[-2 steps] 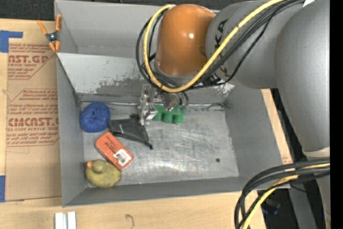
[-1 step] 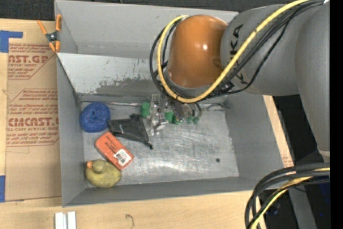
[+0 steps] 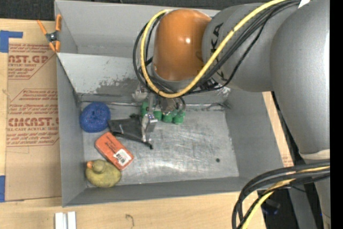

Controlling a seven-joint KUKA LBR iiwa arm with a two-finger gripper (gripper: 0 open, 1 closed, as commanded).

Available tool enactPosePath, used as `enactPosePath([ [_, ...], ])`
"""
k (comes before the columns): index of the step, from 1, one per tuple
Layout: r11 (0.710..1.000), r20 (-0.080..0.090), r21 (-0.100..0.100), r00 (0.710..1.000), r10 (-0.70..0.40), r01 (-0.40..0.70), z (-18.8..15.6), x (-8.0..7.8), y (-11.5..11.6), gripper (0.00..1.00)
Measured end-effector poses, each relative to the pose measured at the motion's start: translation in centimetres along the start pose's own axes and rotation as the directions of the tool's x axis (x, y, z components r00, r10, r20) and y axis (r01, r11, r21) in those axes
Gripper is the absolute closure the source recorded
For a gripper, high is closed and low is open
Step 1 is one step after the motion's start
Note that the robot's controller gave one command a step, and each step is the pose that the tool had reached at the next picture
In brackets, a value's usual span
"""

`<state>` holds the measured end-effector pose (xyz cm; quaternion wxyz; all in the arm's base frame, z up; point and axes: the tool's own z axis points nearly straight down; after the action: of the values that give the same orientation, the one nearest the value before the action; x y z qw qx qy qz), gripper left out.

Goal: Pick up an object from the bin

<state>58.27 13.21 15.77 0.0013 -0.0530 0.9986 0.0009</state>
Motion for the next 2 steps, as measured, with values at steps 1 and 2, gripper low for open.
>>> enactPosePath([
  [1, 0.992, 0.000, 0.001, 0.992, 0.130, -0.130, 0.5, -1.0, 1.0, 0.00],
  [2, 0.933, 0.021, -0.013, 0.933, 0.359, -0.359, 7.9, 1.1, -4.4, 1.00],
])
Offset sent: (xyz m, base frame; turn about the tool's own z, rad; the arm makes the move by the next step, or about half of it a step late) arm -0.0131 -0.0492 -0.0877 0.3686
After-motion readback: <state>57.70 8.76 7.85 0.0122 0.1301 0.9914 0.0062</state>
